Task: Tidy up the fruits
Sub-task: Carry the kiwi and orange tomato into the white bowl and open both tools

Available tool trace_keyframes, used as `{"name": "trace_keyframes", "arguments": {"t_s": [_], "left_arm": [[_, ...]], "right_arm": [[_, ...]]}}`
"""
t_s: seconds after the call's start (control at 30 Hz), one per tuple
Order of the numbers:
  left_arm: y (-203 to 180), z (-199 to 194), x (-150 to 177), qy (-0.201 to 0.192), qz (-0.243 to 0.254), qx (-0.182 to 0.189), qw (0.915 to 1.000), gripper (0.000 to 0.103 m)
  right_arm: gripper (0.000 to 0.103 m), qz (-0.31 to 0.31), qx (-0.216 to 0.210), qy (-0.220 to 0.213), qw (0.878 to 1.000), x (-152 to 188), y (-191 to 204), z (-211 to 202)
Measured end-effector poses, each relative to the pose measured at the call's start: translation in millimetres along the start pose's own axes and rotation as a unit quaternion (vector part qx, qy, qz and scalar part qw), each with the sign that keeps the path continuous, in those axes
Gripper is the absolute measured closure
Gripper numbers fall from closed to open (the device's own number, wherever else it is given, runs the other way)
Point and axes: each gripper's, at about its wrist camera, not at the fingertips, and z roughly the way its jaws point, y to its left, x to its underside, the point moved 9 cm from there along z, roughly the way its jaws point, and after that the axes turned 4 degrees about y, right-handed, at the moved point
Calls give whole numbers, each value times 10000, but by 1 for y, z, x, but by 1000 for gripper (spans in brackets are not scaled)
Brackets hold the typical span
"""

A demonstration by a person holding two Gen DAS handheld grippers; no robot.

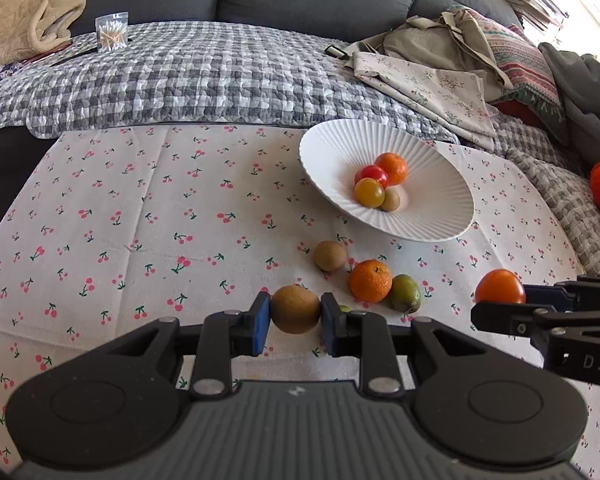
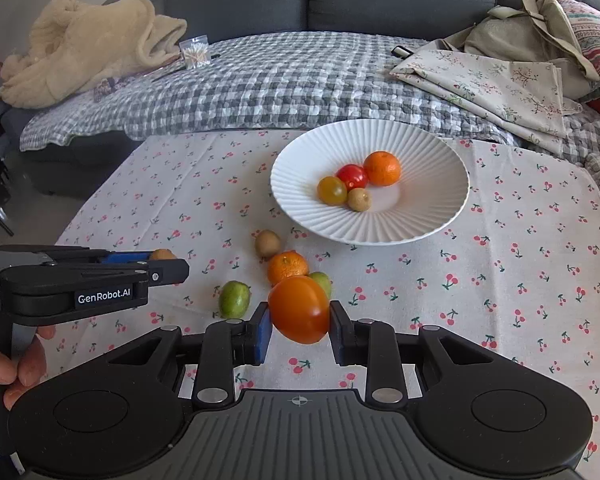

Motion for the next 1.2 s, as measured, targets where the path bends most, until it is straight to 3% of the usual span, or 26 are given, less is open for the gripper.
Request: {"name": "trace_keyframes", "arguments": {"t_s": [0.57, 0.83, 1.2], "left_arm": [[-35, 4, -28, -333, 547, 106, 9979, 78], [-72, 23, -53, -780, 1093, 234, 9907, 78], [-115, 69, -69, -871, 1719, 247, 9809, 78]], "right_arm": [[74, 543, 286, -378, 9974, -29, -51, -18], [74, 859, 371, -525, 9942, -45, -73, -13], [74, 1199, 543, -420, 9904, -59, -102, 25]]}}
